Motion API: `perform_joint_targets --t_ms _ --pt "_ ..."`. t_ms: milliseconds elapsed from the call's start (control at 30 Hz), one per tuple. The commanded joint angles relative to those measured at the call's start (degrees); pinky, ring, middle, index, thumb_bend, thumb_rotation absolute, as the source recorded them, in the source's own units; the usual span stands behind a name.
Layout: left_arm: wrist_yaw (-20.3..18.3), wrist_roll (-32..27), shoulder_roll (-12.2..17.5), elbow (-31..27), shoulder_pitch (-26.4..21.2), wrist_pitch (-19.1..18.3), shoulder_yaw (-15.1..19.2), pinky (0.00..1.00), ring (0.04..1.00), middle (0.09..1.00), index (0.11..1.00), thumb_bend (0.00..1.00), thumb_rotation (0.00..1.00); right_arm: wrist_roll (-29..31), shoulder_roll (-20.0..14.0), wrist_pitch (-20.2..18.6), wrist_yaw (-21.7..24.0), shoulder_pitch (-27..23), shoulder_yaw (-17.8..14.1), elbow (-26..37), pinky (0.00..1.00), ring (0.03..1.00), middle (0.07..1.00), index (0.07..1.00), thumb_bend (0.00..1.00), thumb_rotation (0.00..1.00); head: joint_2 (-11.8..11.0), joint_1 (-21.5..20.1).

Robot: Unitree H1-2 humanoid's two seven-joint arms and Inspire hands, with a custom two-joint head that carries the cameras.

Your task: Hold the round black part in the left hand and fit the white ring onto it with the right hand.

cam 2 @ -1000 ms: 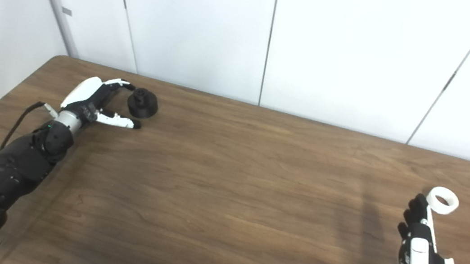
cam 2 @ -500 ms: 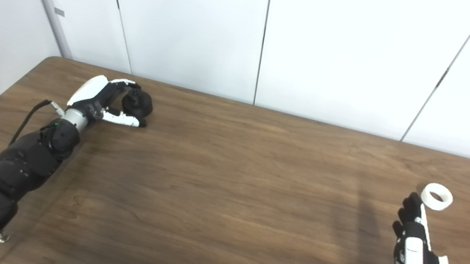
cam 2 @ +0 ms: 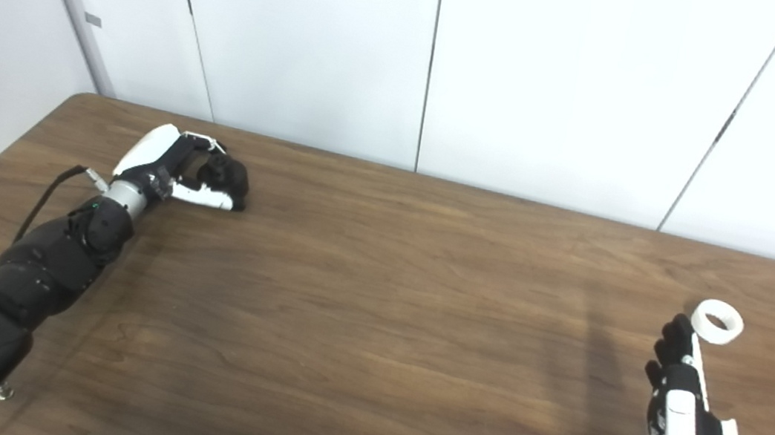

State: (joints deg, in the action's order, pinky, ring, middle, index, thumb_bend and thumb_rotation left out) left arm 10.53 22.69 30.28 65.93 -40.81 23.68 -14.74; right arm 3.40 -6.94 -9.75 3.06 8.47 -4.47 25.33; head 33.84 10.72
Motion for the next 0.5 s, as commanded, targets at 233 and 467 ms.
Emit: perform_joint_targets --t_ms 233,467 --pt "-1.4 -0.4 0.6 -2.3 -0.8 2.6 0.0 0.95 0.888 0.768 0.484 0.52 0.05 0.5 -0.3 2.5 -0.2 -1.2 -0.6 1.8 1.0 1.0 1.0 1.0 0.45 1.0 0.0 -0.1" --pt "-5.8 -2.3 0.2 -11.5 2.8 2.5 1.0 1.0 0.952 0.827 0.484 0.52 0.05 0.2 -0.2 2.3 -0.1 -1.8 -0.2 1.7 1.0 0.993 1.0 1.0 0.48 1.0 0.1 -0.8"
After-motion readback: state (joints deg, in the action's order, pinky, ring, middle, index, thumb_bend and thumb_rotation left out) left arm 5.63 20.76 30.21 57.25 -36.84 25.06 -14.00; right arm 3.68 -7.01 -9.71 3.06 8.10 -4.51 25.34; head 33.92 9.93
